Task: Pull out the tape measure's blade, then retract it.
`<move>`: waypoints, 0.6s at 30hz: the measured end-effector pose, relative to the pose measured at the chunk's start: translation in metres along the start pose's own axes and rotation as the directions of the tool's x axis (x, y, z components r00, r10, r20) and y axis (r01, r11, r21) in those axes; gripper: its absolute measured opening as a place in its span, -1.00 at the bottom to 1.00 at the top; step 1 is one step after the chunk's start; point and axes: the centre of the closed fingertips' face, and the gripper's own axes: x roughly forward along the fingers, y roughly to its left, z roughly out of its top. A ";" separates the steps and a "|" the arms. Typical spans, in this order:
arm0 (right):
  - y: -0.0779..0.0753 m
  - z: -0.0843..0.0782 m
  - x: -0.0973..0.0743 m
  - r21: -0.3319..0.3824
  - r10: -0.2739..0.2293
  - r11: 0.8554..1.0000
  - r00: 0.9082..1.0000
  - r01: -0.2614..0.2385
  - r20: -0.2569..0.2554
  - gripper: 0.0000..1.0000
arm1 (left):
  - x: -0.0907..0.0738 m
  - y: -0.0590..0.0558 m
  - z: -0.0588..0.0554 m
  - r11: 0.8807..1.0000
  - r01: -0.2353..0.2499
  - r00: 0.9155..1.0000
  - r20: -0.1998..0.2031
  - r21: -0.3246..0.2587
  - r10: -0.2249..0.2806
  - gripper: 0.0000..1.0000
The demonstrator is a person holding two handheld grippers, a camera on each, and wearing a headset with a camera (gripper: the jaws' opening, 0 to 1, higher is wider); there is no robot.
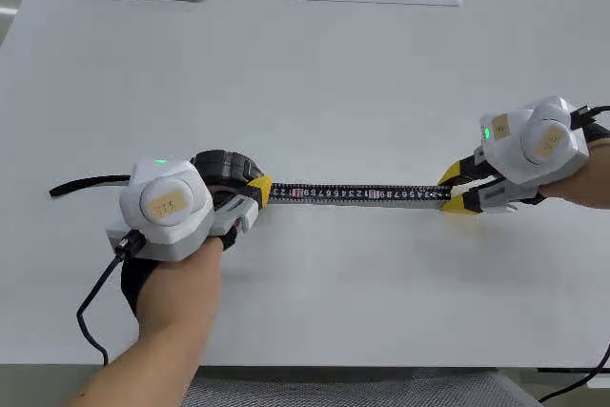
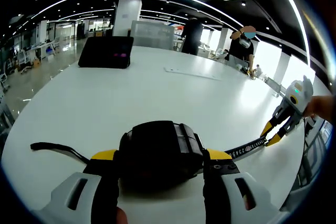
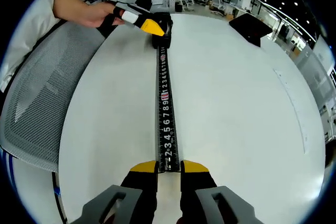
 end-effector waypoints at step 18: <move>-0.001 0.000 0.000 -0.004 -0.015 1.000 1.000 0.015 -0.002 -0.76 | 0.003 0.001 -0.001 1.000 -0.010 1.000 -0.023 0.003 0.010 0.22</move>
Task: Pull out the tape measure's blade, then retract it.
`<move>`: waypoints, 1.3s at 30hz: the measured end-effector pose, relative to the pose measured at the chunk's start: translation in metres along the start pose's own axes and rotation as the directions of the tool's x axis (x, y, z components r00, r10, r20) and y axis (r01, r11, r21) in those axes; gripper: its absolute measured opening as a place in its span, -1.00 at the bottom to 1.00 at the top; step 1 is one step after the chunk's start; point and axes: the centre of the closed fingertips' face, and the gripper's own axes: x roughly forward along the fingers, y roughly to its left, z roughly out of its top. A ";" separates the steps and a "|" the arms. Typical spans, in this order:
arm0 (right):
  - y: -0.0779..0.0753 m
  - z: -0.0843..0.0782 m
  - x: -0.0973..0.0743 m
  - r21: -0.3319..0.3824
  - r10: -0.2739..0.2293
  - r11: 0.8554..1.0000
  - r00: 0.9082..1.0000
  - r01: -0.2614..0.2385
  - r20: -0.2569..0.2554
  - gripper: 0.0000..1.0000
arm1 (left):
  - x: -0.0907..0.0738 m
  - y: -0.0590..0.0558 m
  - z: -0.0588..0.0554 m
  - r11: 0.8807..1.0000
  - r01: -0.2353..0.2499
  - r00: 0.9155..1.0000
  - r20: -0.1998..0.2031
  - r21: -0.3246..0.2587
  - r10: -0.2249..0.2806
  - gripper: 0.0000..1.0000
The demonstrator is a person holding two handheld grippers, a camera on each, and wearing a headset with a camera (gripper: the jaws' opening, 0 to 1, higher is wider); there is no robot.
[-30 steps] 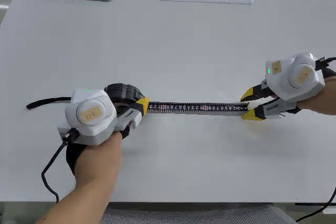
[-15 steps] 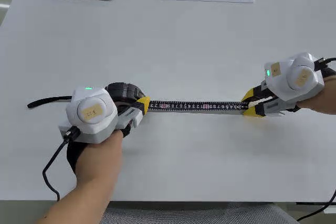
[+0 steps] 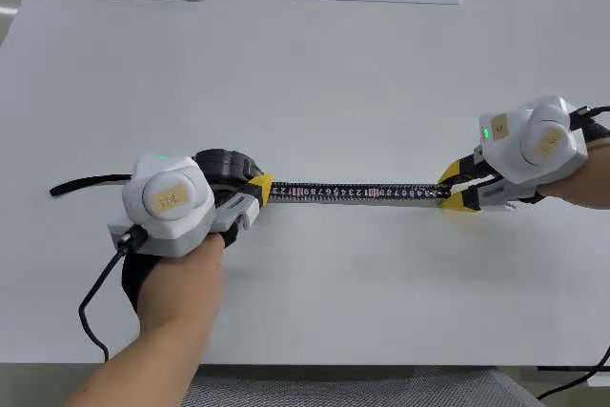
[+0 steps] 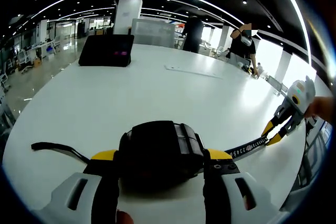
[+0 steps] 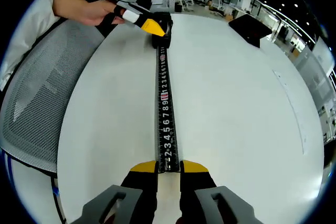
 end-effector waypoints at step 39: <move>0.000 0.027 0.010 -0.010 0.005 1.000 0.999 -0.005 0.035 -0.78 | -0.003 0.000 -0.002 1.000 0.017 0.999 -0.034 -0.014 -0.018 0.16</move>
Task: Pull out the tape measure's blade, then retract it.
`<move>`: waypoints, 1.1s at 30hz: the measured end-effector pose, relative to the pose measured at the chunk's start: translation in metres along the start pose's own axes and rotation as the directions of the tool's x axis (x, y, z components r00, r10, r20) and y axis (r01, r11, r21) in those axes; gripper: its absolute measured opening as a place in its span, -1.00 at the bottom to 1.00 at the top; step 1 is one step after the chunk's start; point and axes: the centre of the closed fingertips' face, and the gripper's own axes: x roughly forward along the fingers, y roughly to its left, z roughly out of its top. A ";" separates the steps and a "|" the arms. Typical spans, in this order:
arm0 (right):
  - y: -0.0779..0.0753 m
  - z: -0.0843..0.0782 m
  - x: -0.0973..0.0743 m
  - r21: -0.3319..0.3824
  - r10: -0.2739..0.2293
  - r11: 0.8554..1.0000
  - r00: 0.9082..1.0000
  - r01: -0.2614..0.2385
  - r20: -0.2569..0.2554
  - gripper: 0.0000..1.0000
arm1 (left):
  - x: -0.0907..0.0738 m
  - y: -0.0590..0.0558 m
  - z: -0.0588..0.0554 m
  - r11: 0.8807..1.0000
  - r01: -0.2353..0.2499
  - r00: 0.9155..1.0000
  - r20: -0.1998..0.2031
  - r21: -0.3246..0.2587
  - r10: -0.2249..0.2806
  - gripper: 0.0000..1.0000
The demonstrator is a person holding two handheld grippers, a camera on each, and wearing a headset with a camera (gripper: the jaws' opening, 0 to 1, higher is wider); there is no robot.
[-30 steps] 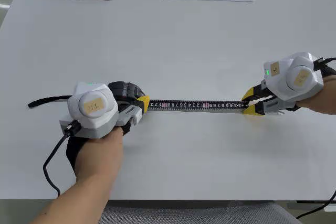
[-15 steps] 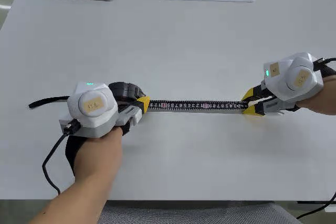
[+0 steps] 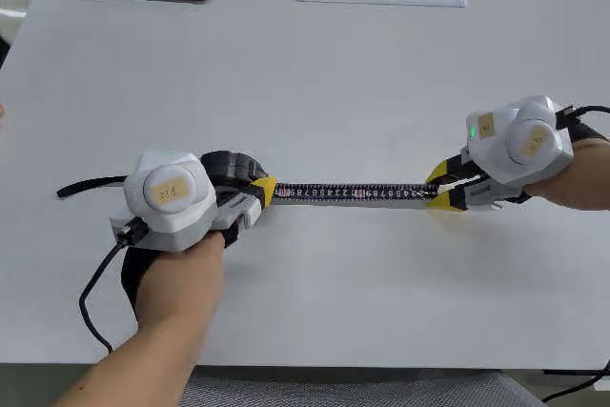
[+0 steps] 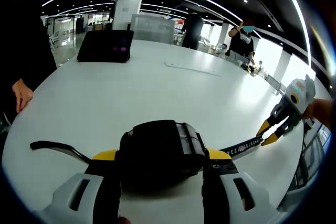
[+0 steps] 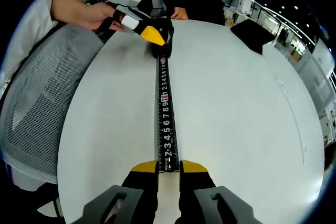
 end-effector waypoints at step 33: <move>-0.004 0.043 0.020 0.004 0.018 1.000 0.998 -0.019 0.052 -0.78 | 0.001 0.003 0.000 0.999 0.016 1.000 0.002 -0.029 -0.016 0.16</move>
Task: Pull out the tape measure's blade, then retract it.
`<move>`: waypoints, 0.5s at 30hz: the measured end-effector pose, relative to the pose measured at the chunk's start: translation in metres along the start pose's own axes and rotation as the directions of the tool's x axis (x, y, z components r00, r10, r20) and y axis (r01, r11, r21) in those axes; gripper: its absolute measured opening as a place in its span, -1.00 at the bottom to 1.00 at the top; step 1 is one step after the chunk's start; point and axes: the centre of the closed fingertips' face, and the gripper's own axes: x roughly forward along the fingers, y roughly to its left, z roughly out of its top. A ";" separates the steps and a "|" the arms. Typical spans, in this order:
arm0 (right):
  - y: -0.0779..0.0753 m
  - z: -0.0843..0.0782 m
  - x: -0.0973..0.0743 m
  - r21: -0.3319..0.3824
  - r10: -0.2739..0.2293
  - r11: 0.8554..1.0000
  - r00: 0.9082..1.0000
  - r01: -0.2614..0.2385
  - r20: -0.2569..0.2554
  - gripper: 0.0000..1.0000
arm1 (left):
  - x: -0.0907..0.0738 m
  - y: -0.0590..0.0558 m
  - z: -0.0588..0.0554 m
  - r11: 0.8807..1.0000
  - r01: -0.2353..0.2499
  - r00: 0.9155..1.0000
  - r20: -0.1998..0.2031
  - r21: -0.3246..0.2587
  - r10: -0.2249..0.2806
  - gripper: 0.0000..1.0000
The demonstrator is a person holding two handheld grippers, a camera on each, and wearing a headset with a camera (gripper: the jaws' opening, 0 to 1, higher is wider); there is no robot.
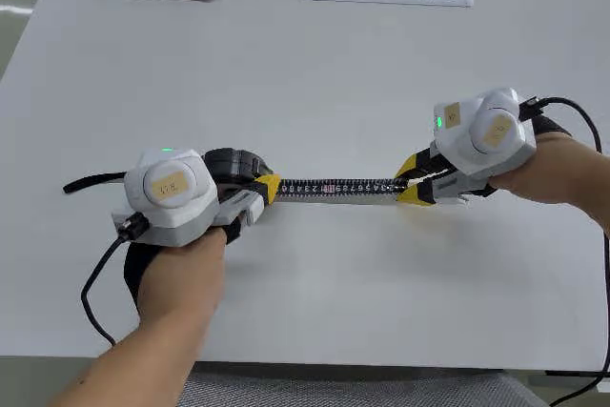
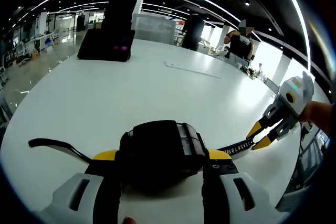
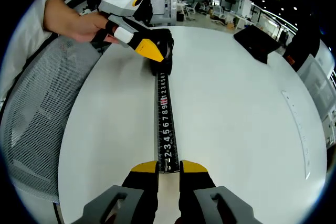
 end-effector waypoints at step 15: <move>0.001 0.011 0.008 -0.001 0.006 1.000 1.000 -0.006 0.015 -0.78 | -0.001 0.000 0.000 1.000 0.008 1.000 0.004 -0.013 -0.008 0.16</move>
